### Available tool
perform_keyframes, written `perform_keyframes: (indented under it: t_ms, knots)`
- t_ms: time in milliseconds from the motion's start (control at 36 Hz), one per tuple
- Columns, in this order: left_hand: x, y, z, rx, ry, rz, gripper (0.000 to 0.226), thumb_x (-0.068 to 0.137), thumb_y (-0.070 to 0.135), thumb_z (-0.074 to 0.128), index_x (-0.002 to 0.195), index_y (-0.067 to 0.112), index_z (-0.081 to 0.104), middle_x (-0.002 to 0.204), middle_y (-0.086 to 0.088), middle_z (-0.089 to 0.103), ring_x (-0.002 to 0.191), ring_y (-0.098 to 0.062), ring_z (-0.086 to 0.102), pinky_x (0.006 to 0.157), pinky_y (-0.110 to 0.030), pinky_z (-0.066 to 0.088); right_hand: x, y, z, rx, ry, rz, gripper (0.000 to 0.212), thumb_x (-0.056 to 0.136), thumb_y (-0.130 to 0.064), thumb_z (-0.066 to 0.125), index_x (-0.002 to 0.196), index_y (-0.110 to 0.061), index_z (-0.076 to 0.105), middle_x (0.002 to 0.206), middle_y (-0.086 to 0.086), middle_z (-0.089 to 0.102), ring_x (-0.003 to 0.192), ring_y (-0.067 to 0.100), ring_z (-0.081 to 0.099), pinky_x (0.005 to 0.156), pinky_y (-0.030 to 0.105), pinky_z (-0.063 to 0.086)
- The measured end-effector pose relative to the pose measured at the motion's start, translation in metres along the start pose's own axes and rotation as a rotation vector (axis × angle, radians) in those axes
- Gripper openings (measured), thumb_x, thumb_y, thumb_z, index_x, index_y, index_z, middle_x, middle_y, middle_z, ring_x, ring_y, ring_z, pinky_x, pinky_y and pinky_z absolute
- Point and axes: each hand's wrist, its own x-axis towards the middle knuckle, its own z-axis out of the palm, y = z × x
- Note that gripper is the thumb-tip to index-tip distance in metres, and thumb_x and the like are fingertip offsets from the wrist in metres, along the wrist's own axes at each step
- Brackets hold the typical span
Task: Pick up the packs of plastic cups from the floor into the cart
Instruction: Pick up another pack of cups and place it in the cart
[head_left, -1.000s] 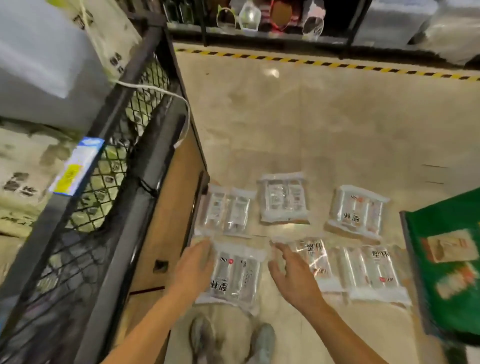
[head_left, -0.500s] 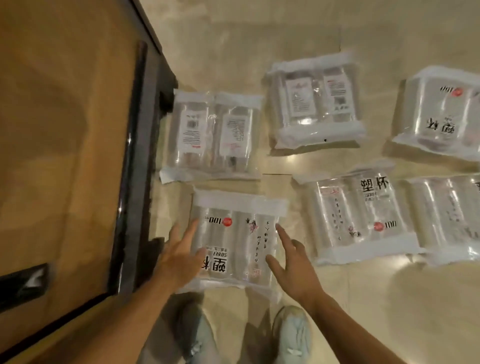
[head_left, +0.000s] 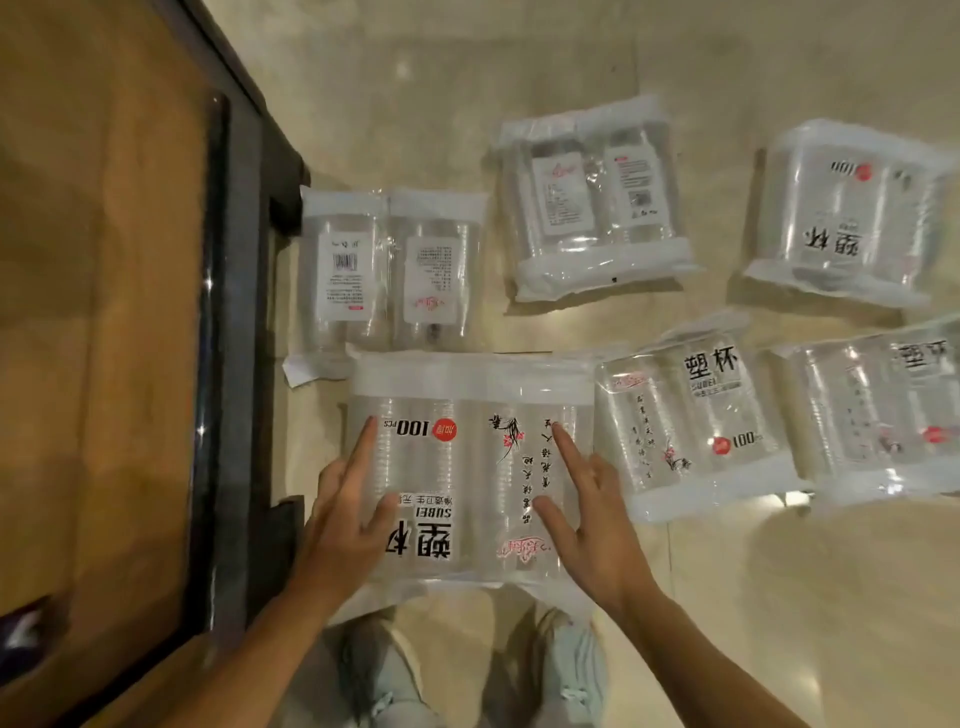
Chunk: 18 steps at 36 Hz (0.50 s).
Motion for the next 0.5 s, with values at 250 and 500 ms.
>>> perform_keyframes:
  t_ms: [250,500]
  knots:
    - [-0.086,0.276,-0.143,0.014,0.098,0.238,0.071,0.093,0.046,0.056,0.140,0.068,0.008,0.154,0.011,0.027,0.145,-0.015,0.022,0.116,-0.049,0.025,-0.087,-0.193,-0.242,0.059,0.206,-0.079,0.066,0.096,-0.058,0.056,0.148,-0.073,0.019,0.156,-0.006,0.034,0.149,0.014,0.035,0.111,0.051,0.049]
    - [-0.228,0.576,-0.282,0.058,0.118,0.587,0.074,0.084,0.073,0.047,0.147,0.058,0.009,0.155,0.019,0.024,0.145,-0.015,0.023,0.117,-0.048,0.025,-0.228,-0.394,-0.510,0.060,0.445,-0.249,0.060,0.089,-0.079,0.043,0.146,-0.072,0.024,0.162,-0.019,0.036,0.153,0.007,0.029,0.125,0.047,0.033]
